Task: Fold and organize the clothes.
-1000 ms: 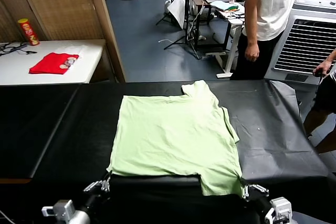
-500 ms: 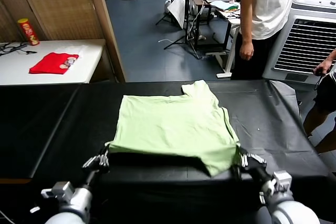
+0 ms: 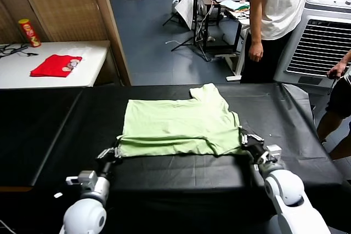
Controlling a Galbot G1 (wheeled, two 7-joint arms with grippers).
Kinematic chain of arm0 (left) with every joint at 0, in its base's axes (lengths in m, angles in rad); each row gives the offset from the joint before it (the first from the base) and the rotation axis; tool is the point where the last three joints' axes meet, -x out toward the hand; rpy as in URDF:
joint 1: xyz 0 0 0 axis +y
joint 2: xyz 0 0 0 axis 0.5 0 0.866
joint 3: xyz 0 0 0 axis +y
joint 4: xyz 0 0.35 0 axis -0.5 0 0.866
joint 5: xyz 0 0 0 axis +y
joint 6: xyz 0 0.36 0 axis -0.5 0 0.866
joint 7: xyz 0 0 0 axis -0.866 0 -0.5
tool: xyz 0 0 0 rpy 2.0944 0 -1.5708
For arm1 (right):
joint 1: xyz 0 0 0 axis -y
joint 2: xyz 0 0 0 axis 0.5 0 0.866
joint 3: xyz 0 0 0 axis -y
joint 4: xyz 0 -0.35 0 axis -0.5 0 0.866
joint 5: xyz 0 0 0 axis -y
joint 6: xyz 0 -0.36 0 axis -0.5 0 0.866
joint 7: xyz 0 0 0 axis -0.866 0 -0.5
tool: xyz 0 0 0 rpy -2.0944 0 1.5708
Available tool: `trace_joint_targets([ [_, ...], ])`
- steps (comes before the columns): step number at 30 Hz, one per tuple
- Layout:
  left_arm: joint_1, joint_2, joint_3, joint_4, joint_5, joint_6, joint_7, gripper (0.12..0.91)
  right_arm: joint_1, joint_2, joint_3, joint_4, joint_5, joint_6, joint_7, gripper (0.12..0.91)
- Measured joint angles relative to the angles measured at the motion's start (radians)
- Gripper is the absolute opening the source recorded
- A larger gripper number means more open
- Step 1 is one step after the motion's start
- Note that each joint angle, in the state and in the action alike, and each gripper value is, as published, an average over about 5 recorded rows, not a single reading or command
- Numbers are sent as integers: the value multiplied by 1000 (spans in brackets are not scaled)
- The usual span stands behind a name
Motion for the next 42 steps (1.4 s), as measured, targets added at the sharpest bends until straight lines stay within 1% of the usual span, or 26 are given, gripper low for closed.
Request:
trace_joint_targets([
  [3, 7, 5, 0, 4, 2, 1, 1, 366, -54, -12, 20, 58, -11, -15, 3, 761],
  [4, 11, 7, 0, 4, 2, 2, 1, 416, -73, -14, 27, 74, -17, -17, 4, 780],
  [5, 15, 10, -1, 2, 2, 3, 1, 484, -91, -14, 33, 87, -22, -18, 4, 787],
  [7, 26, 13, -1, -4, 2, 5, 1, 584, -127, -11, 43, 104, -29, -18, 5, 796],
  [8, 33, 14, -1, -9, 1, 7, 1, 647, -143, -9, 46, 111, -32, -18, 5, 797],
  [10, 46, 16, -1, -20, -4, 11, 1, 726, -171, -3, 52, 121, -35, -18, 6, 798],
  [11, 53, 16, -1, -25, -9, 14, 1, 762, -181, 0, 54, 124, -37, -17, 6, 790],
  [13, 66, 17, -2, -34, -21, 23, 3, 787, -197, 3, 57, 128, -40, -16, 7, 760],
  [16, 78, 15, -2, -39, -45, 39, 5, 797, -208, 7, 58, 128, -48, -12, 6, 654],
  [19, 83, 13, -4, -37, -70, 51, 7, 798, -212, 8, 58, 126, -54, -7, 5, 510],
  [21, 83, 13, -6, -33, -86, 55, 10, 787, -214, 8, 57, 128, -56, -6, 5, 397],
  [22, 83, 13, -7, -30, -93, 57, 12, 767, -214, 8, 57, 129, -56, -6, 5, 347],
  [23, 82, 13, -9, -26, -101, 58, 14, 729, -215, 8, 57, 131, -56, -7, 5, 283],
  [24, 82, 14, -11, -24, -107, 59, 16, 692, -217, 7, 56, 133, -57, -8, 6, 235],
  [26, 80, 16, -13, -19, -116, 61, 19, 594, -221, 7, 56, 139, -58, -12, 8, 161],
  [27, 79, 17, -14, -17, -119, 62, 21, 544, -224, 6, 56, 142, -58, -16, 11, 140],
  [30, 79, 20, -15, -13, -119, 64, 20, 392, -237, 1, 58, 155, -60, -33, 23, 124],
  [31, 79, 20, -15, -12, -117, 65, 18, 325, -243, -1, 60, 161, -59, -40, 28, 124],
  [32, 81, 22, -15, -13, -112, 66, 15, 275, -249, -4, 62, 167, -58, -47, 31, 124],
  [34, 87, 25, -15, -17, -97, 68, 5, 182, -266, -10, 70, 182, -55, -60, 36, 124],
  [35, 92, 29, -17, -21, -86, 71, -3, 154, -277, -13, 74, 191, -53, -67, 37, 124],
  [37, 103, 37, -20, -32, -65, 80, -17, 129, -302, -19, 86, 212, -50, -80, 38, 124],
  [39, 118, 48, -23, -50, -46, 94, -29, 129, -331, -23, 98, 234, -48, -90, 41, 124],
  [42, 146, 68, -27, -85, -29, 111, -36, 128, -376, -22, 116, 267, -44, -101, 51, 124],
])
